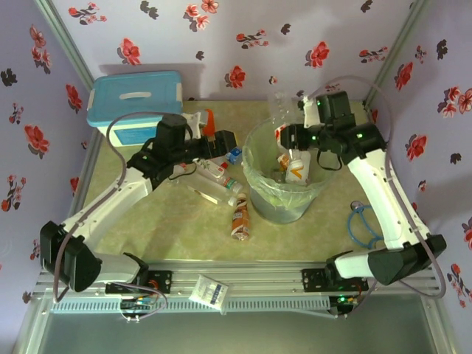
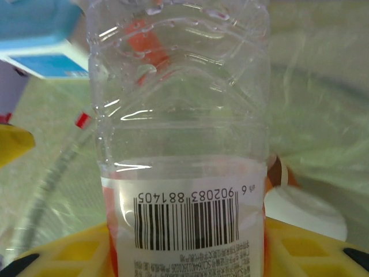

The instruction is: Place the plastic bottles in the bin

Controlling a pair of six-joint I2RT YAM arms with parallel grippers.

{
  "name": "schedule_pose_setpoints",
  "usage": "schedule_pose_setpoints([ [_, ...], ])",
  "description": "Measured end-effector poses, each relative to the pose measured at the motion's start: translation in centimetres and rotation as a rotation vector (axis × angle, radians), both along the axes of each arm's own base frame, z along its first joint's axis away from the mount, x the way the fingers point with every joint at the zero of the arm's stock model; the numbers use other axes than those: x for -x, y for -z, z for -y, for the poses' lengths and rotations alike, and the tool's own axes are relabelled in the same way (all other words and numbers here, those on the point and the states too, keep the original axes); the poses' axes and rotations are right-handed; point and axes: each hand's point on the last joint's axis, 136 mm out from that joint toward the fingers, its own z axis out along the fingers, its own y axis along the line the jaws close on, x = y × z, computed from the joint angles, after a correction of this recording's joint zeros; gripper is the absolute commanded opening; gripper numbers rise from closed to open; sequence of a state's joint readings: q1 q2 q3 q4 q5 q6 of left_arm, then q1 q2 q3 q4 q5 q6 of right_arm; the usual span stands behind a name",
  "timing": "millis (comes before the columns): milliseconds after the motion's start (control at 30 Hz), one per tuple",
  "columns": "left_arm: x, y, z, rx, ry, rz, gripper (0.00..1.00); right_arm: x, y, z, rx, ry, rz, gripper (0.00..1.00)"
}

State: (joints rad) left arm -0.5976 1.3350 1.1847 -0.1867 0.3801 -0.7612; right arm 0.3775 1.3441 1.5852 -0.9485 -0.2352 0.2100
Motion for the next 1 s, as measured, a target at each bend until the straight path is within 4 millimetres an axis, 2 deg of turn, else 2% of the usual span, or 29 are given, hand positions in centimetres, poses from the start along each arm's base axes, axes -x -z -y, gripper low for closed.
schedule_pose_setpoints([
  [67,0.1,0.6,0.4,-0.016,0.008,-0.007,0.99,0.6,1.4,-0.5,0.013,-0.019,-0.036,0.5],
  [133,0.1,1.0,0.6,-0.027,0.01,-0.013,0.99,1.0,1.7,-1.2,0.01,-0.038,-0.033,0.51],
  [233,-0.1,1.4,0.8,-0.036,0.011,-0.02,0.99,2.1,2.0,-1.5,0.003,-0.049,-0.028,0.62],
  [333,-0.5,1.5,1.0,-0.043,0.009,-0.021,0.98,3.0,2.2,-1.2,0.005,-0.048,-0.044,0.77],
  [467,-0.7,1.3,1.3,-0.044,0.013,-0.014,0.98,3.8,2.2,-0.7,0.032,-0.059,-0.063,0.83],
  [567,-0.6,1.2,1.5,-0.045,0.019,-0.009,0.99,3.8,0.6,-0.1,0.048,-0.052,-0.028,0.79],
  [667,-0.6,1.3,1.6,-0.047,0.022,-0.008,0.98,3.0,-1.4,0.9,0.051,-0.02,0.03,0.69],
  [733,-0.5,1.4,1.7,-0.048,0.024,-0.009,0.98,2.5,-1.7,1.1,0.054,-0.009,0.037,0.62],
  [833,-0.5,1.6,2.1,-0.052,0.03,-0.012,0.98,1.6,-0.4,0.6,0.069,-0.018,-0.004,0.54],
  [1000,-0.4,2.6,2.8,-0.063,0.046,-0.028,0.98,0.3,4.3,-1.4,0.109,-0.055,-0.106,0.48],
])
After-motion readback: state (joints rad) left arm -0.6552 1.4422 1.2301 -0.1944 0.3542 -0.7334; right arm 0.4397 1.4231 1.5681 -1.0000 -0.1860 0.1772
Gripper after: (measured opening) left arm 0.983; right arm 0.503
